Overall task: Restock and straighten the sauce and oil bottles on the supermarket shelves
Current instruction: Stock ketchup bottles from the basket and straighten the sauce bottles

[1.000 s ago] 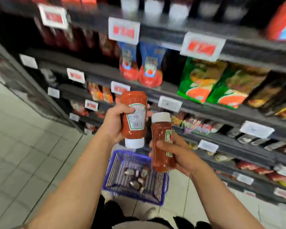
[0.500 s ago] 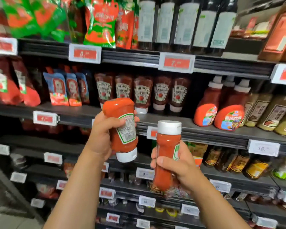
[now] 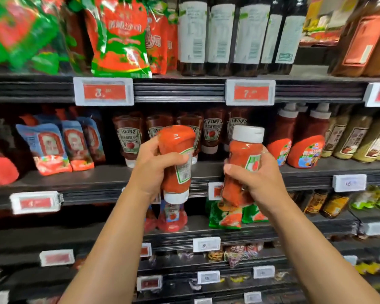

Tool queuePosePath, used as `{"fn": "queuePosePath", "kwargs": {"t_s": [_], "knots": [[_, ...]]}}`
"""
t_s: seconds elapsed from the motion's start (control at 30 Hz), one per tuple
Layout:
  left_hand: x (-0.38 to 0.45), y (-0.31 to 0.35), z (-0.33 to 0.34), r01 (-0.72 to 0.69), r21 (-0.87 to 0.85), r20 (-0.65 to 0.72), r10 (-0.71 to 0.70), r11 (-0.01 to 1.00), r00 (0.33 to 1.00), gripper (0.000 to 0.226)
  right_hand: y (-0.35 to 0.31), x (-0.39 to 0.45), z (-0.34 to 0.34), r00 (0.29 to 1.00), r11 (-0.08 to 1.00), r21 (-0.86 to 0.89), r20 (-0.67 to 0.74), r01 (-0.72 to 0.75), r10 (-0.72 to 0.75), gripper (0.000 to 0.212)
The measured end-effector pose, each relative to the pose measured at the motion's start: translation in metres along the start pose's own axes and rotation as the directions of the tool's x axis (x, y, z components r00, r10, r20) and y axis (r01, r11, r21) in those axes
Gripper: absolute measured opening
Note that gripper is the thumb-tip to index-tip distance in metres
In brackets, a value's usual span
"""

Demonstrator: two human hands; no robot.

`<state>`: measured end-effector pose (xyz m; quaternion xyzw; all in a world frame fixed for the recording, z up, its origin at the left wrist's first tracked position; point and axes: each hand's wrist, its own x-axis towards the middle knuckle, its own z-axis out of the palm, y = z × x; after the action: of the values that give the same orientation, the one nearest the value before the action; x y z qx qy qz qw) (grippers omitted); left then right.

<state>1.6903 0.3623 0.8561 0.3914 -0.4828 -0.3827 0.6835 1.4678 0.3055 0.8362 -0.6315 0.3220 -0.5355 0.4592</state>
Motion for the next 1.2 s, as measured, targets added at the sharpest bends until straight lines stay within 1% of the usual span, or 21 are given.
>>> {"fn": "queuePosePath", "kwargs": {"t_s": [0.13,0.27,0.4,0.5,0.6,0.67,0.7,0.77,0.83,0.87,0.93,1.03,1.13,1.2], "knots": [[0.009,-0.012,0.004,0.010,0.013,-0.009,-0.010,1.000,1.000,0.050,0.007,0.019,-0.010,0.998,0.998,-0.059,-0.055,0.009,-0.012,0.060],[0.018,-0.020,0.015,0.013,0.002,-0.025,-0.013,1.000,1.000,0.053,0.011,0.041,-0.025,0.998,0.993,-0.109,-0.056,0.034,-0.040,0.059],[0.027,-0.018,0.025,-0.038,-0.041,-0.045,0.036,0.998,0.998,0.047,0.023,0.061,-0.035,0.996,0.965,-0.257,-0.056,0.049,-0.066,0.058],[0.031,-0.020,0.025,-0.087,0.015,-0.075,0.088,0.996,0.993,0.040,0.033,0.067,-0.036,0.991,0.929,-0.365,-0.095,0.051,-0.091,0.057],[0.030,-0.025,0.024,-0.112,0.062,-0.093,0.117,0.992,0.989,0.039,0.035,0.065,-0.038,0.989,0.894,-0.448,-0.127,0.014,-0.079,0.059],[0.028,-0.026,0.022,-0.131,0.062,-0.097,0.137,0.989,0.986,0.037,0.034,0.062,-0.039,0.991,0.848,-0.529,-0.119,-0.014,-0.058,0.065],[0.027,-0.026,0.020,-0.137,0.063,-0.097,0.142,0.989,0.985,0.036,0.033,0.061,-0.040,0.992,0.805,-0.593,-0.114,-0.026,-0.051,0.068],[0.028,-0.025,0.018,-0.131,0.102,-0.105,0.142,0.986,0.984,0.033,0.030,0.060,-0.038,0.993,0.683,-0.729,-0.105,-0.043,-0.050,0.070],[0.028,-0.026,0.016,-0.113,0.162,-0.120,0.133,0.980,0.984,0.038,0.026,0.062,-0.035,0.994,0.585,-0.809,-0.100,-0.058,-0.039,0.070],[0.028,-0.026,0.015,-0.104,0.177,-0.123,0.127,0.979,0.984,0.041,0.023,0.062,-0.034,0.995,0.563,-0.824,-0.100,-0.066,-0.029,0.070],[0.027,-0.026,0.012,-0.097,0.188,-0.115,0.120,0.977,0.986,0.043,0.021,0.062,-0.030,0.995,0.566,-0.821,-0.096,-0.079,0.001,0.069],[0.026,-0.024,0.008,-0.092,0.230,-0.096,0.117,0.969,0.988,0.038,0.019,0.063,-0.024,0.994,0.583,-0.806,-0.093,-0.108,0.054,0.070],[0.025,-0.021,0.004,-0.083,0.256,-0.092,0.110,0.963,0.990,0.031,0.016,0.070,-0.019,0.989,0.568,-0.812,-0.145,-0.134,0.026,0.064],[0.025,-0.021,0.002,-0.082,0.260,-0.093,0.109,0.962,0.990,0.037,0.014,0.077,-0.018,0.986,0.547,-0.824,-0.164,-0.149,0.022,0.056]]}}
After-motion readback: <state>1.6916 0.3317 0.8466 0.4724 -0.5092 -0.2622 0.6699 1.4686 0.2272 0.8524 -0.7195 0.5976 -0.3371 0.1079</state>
